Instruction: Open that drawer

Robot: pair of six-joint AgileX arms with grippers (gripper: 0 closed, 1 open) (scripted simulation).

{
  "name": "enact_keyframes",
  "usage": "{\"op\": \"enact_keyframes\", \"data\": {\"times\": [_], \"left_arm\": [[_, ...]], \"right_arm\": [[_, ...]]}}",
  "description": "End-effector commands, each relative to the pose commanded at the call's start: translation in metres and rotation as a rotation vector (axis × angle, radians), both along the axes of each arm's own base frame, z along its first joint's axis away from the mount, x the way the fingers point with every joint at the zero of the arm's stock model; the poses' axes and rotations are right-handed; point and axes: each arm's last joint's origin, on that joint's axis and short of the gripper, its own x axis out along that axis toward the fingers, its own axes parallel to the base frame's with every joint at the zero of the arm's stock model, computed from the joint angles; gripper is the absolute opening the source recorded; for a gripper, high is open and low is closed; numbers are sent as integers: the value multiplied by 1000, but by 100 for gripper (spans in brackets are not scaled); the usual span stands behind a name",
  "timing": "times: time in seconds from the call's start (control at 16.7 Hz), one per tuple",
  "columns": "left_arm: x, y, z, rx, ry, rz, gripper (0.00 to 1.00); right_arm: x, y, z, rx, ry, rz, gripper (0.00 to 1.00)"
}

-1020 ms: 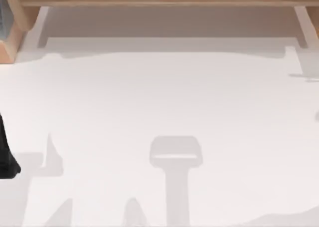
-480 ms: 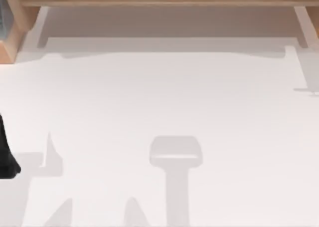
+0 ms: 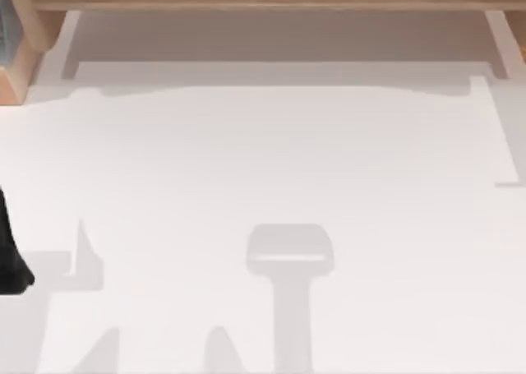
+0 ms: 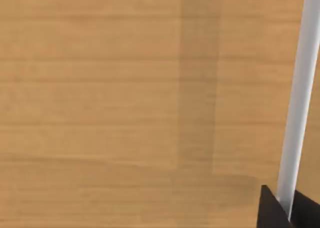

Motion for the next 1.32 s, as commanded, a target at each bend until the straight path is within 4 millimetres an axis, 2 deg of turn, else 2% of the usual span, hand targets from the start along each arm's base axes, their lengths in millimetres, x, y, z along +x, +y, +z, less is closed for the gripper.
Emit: {"op": "enact_keyframes", "data": {"times": [0.3,1.08,1.32], "left_arm": [[0,0,0,0,0,0,100],[0,0,0,0,0,0,100],[0,0,0,0,0,0,100]], "right_arm": [[-6,0,1,-3,-3,1,0],[-6,0,1,-3,-3,1,98],[-6,0,1,-3,-3,1,100]]}}
